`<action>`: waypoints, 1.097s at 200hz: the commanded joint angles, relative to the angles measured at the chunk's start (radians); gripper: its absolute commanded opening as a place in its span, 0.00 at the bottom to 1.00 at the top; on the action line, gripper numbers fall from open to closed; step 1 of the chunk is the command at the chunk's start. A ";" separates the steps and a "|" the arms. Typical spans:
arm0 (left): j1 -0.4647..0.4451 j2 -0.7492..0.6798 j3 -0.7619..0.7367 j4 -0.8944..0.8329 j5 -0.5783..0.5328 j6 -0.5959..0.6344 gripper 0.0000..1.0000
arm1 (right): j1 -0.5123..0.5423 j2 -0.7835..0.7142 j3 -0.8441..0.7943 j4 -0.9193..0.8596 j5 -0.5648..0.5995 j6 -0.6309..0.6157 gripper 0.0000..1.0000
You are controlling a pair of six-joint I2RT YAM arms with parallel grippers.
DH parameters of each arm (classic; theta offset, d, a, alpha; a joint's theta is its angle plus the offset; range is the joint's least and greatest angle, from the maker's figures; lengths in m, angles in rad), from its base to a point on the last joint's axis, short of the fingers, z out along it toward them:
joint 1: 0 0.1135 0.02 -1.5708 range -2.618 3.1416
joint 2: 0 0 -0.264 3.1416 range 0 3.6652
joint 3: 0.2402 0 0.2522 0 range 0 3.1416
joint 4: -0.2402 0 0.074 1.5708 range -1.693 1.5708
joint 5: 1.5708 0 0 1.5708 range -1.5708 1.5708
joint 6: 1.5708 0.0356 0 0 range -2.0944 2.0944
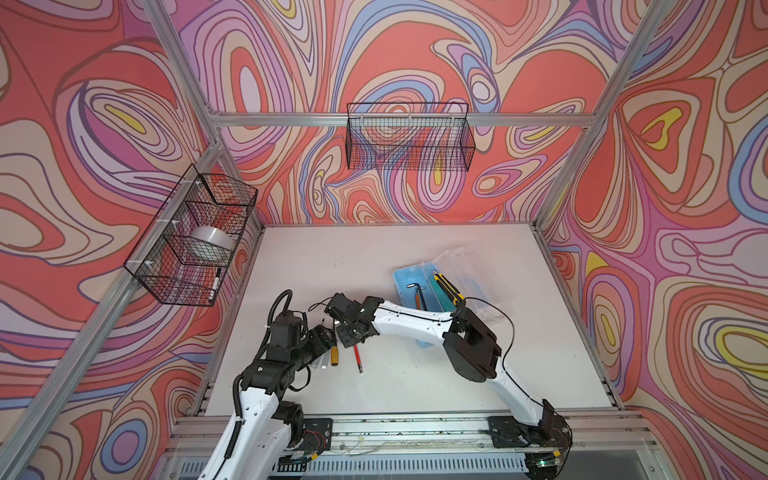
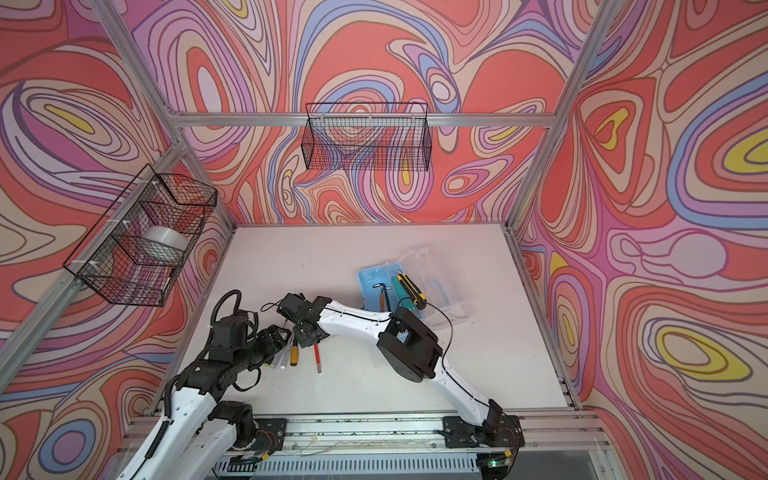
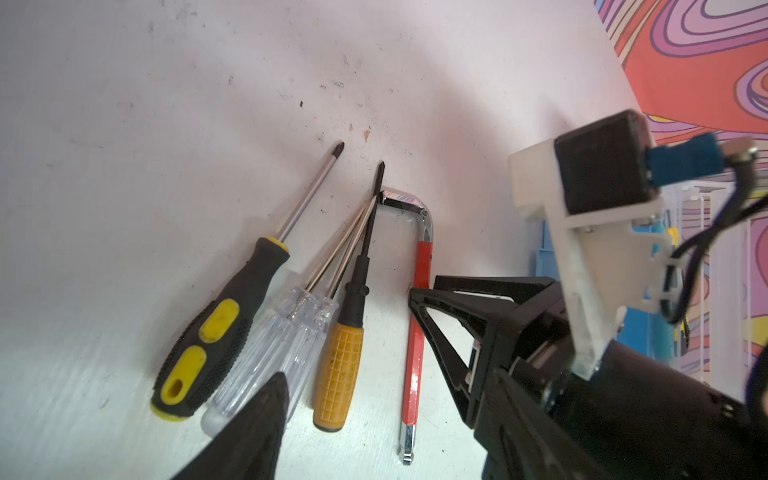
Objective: Pack the tool kit
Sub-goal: 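Move the right gripper back to the red hex key and grasp it, then lift the red hex key with the right gripper and carry it over the box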
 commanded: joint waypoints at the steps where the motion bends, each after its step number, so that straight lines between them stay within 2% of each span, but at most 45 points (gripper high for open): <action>1: 0.005 -0.002 -0.011 -0.026 -0.010 -0.007 0.76 | 0.005 0.022 0.021 -0.029 0.026 0.013 0.29; 87: 0.005 0.014 -0.025 -0.006 -0.007 -0.003 0.76 | 0.006 0.083 0.067 -0.082 0.062 0.013 0.27; 110: 0.005 0.016 -0.024 -0.004 -0.009 -0.003 0.76 | 0.005 0.095 0.068 -0.104 0.094 0.024 0.22; 219: 0.005 0.041 -0.028 0.023 -0.014 -0.003 0.76 | -0.024 0.064 0.020 -0.118 0.158 0.013 0.15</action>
